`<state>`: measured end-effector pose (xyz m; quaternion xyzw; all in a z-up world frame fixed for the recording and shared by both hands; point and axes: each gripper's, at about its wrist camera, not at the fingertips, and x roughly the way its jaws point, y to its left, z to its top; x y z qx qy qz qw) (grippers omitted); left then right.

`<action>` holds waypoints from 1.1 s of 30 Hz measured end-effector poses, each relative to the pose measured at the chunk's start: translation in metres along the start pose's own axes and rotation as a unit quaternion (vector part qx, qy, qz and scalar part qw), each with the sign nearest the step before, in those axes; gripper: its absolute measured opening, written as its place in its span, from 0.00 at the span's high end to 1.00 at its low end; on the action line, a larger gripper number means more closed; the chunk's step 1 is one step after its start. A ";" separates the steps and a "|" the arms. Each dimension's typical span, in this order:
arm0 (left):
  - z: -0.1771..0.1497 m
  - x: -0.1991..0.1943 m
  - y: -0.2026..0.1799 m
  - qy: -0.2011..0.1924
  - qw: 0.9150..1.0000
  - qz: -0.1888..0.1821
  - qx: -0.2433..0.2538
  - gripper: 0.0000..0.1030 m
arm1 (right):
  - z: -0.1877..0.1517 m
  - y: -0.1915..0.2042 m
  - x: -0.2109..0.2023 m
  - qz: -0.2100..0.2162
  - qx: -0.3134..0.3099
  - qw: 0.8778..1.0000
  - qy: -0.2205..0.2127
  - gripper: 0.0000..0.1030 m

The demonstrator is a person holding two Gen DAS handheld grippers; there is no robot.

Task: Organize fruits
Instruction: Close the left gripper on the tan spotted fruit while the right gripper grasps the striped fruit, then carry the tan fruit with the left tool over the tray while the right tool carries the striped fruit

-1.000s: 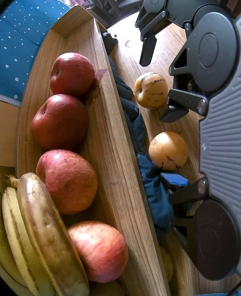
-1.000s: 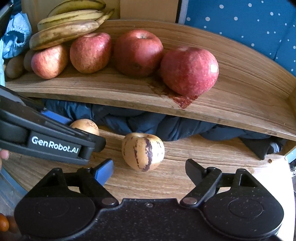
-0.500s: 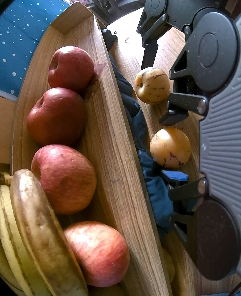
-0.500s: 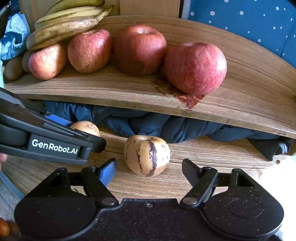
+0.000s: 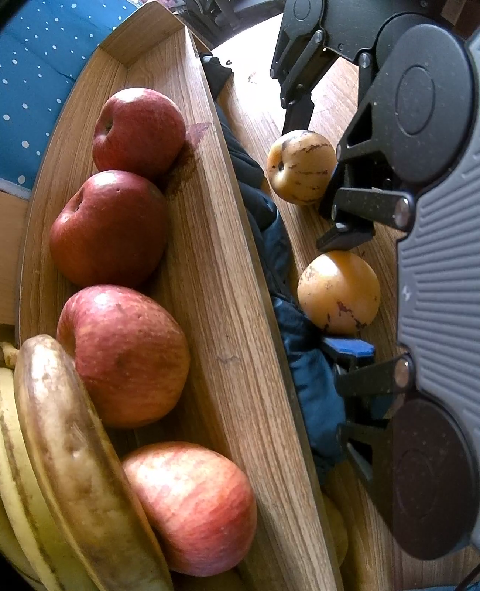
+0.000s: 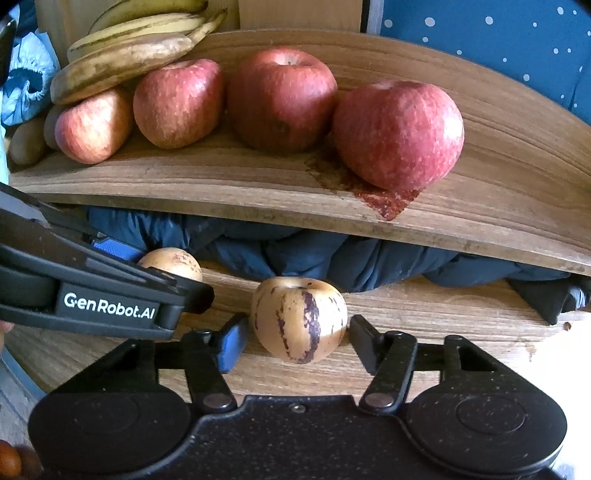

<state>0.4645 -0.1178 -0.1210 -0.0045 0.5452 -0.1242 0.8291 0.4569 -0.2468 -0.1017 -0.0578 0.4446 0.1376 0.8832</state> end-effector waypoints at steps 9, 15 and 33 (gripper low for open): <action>-0.001 0.003 -0.001 0.000 1.000 0.002 0.004 0.50 | -0.003 0.001 -0.005 0.000 0.001 1.000 -0.006 0.48; -0.003 -0.001 -0.005 0.000 1.000 0.004 0.006 0.51 | -0.009 0.001 -0.013 0.002 0.004 1.000 -0.010 0.48; -0.011 -0.018 -0.011 -0.016 1.000 0.010 0.010 0.51 | -0.020 -0.009 -0.037 0.016 0.016 0.999 -0.030 0.49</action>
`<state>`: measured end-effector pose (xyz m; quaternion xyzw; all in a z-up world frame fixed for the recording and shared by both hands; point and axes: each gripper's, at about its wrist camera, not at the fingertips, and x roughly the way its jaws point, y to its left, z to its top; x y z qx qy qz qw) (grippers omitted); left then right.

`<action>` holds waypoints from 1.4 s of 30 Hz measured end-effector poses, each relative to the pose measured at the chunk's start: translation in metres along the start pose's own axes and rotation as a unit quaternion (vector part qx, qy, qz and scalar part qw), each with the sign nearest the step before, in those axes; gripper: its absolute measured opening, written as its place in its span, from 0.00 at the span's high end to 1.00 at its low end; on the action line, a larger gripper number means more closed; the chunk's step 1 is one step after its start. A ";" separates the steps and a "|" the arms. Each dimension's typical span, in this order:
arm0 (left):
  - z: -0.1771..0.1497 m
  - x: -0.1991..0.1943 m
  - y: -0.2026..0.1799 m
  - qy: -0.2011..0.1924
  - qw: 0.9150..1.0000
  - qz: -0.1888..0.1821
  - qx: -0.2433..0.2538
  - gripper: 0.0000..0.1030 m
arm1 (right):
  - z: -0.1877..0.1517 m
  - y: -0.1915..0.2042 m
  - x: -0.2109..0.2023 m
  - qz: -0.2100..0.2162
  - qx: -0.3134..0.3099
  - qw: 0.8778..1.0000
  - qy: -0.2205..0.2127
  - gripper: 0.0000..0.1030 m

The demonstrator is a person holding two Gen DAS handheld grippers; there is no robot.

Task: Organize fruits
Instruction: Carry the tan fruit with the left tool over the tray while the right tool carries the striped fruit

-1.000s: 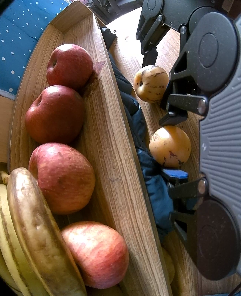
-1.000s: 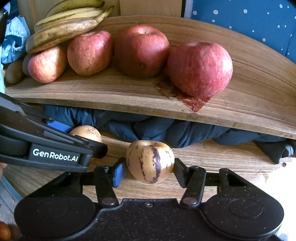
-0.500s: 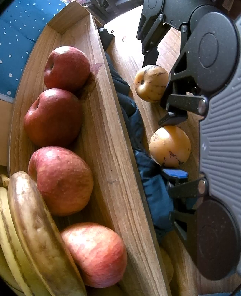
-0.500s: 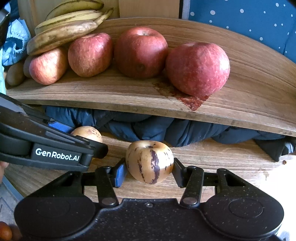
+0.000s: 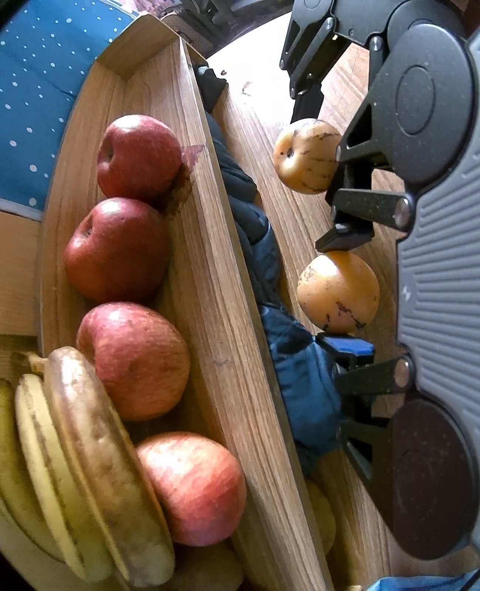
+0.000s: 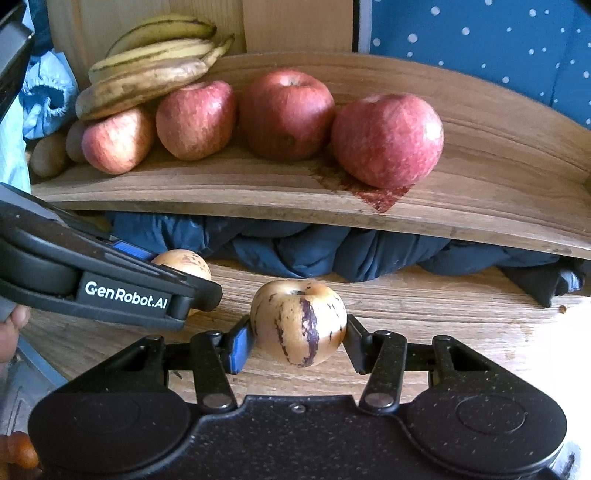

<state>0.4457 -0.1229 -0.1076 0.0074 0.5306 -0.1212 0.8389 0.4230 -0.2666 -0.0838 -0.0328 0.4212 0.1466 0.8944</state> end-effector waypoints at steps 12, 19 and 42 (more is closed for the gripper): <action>-0.021 -0.039 -0.005 -0.031 0.999 0.011 -0.009 0.51 | -0.003 0.002 -0.033 -0.001 -0.003 1.000 -0.027 0.49; -0.042 -0.066 -0.008 -0.044 0.999 0.021 -0.021 0.51 | -0.015 0.018 -0.058 0.011 -0.012 0.999 -0.039 0.49; -0.125 -0.107 0.029 -0.035 0.994 0.055 -0.090 0.51 | -0.062 0.065 -0.100 0.066 -0.061 0.996 -0.029 0.48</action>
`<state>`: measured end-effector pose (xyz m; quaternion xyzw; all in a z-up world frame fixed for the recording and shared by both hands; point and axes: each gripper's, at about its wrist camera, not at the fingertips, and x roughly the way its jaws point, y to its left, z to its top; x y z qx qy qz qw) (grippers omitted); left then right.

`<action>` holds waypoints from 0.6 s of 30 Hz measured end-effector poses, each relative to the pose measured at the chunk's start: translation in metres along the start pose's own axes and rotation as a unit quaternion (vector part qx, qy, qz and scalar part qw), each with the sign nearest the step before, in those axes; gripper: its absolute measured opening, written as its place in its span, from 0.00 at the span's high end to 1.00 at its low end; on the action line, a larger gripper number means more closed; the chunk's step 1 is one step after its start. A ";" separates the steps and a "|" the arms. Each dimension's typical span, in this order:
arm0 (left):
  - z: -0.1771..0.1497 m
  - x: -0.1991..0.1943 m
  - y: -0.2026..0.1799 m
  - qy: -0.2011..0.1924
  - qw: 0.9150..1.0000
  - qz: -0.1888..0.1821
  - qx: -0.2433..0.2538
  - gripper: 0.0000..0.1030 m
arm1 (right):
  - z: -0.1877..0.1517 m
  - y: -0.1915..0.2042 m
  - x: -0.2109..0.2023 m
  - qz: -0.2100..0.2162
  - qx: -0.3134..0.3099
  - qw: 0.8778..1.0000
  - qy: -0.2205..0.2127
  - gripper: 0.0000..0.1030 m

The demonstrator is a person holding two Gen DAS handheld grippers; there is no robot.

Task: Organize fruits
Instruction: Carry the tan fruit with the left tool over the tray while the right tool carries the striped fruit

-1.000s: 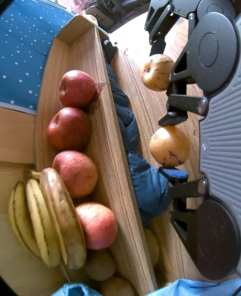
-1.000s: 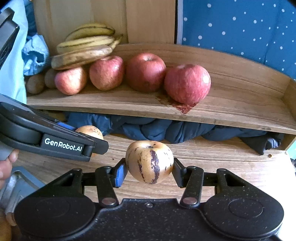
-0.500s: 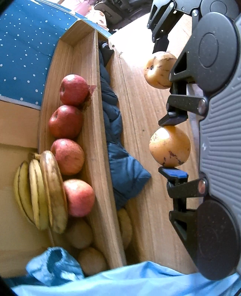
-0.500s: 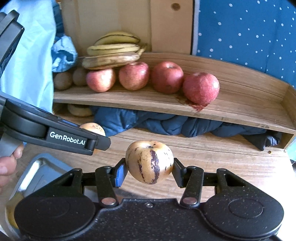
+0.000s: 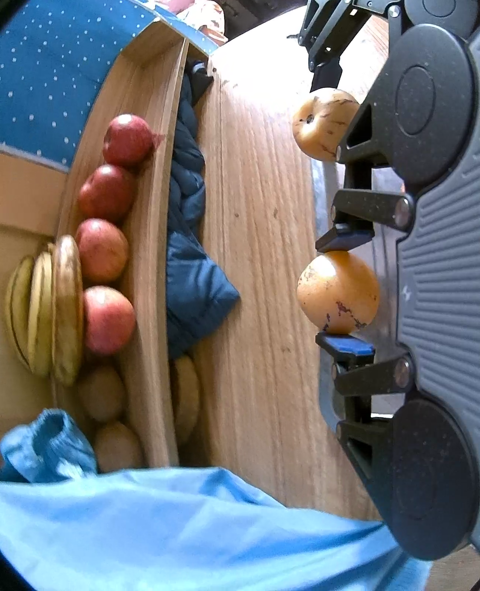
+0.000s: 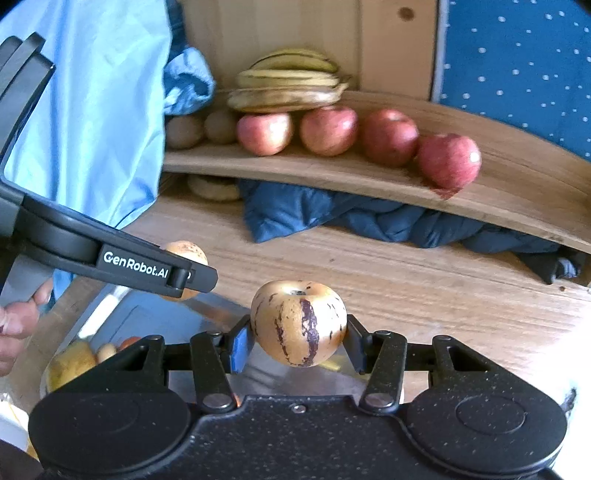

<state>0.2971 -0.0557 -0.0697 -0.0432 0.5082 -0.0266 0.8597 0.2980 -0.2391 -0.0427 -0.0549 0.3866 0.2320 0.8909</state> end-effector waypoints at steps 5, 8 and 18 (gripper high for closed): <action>-0.010 -0.003 0.014 0.003 1.000 0.012 -0.018 0.51 | -0.002 0.016 0.002 0.020 -0.016 1.000 0.008 0.48; -0.016 -0.005 0.023 0.003 0.999 0.019 -0.030 0.51 | -0.002 0.025 0.004 0.031 -0.026 0.999 0.012 0.48; -0.032 -0.003 0.047 0.014 0.997 0.038 -0.060 0.51 | -0.003 0.049 0.019 0.065 -0.063 0.995 0.032 0.48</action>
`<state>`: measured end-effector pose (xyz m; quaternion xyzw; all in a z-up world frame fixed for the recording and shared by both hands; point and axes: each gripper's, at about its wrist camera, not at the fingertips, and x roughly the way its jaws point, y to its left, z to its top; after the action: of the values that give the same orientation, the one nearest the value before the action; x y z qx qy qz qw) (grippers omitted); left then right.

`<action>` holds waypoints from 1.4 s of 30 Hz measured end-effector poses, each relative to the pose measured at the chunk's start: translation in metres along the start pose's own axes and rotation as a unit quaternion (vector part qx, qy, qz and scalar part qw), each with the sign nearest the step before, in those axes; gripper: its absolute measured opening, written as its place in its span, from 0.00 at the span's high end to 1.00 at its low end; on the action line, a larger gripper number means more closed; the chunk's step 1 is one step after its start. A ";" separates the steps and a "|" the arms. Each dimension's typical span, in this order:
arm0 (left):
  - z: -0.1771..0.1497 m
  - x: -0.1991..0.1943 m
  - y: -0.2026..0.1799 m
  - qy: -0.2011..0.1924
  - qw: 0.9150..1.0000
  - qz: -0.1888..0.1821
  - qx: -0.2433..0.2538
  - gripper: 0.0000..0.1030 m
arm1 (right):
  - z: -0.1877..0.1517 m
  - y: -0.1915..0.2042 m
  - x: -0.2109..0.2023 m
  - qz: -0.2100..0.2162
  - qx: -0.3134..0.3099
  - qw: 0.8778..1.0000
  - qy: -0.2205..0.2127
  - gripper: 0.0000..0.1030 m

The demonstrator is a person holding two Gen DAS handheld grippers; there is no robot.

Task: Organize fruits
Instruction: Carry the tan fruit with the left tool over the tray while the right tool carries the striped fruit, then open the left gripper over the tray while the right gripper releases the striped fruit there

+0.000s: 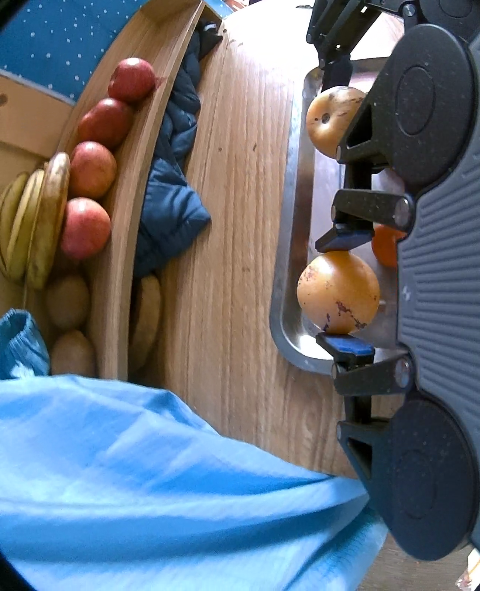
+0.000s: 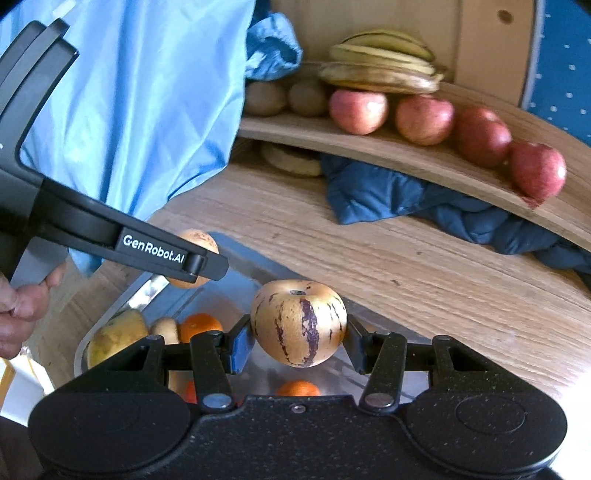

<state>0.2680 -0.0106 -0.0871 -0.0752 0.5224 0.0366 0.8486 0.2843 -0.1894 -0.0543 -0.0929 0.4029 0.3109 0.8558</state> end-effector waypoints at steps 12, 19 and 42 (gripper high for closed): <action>-0.009 0.007 0.014 0.016 1.000 0.010 -0.007 0.51 | -0.004 0.012 0.016 0.014 -0.015 0.999 0.030 0.48; -0.009 0.008 0.014 0.016 1.000 0.012 -0.004 0.51 | -0.003 0.014 0.020 0.019 -0.020 0.999 0.036 0.48; -0.008 0.010 0.008 0.020 1.000 0.014 0.009 0.50 | -0.004 0.014 0.023 0.019 -0.014 0.999 0.041 0.48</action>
<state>0.2642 -0.0042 -0.1004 -0.0613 0.5407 0.0419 0.8379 0.2845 -0.1694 -0.0729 -0.1098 0.4354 0.3281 0.8311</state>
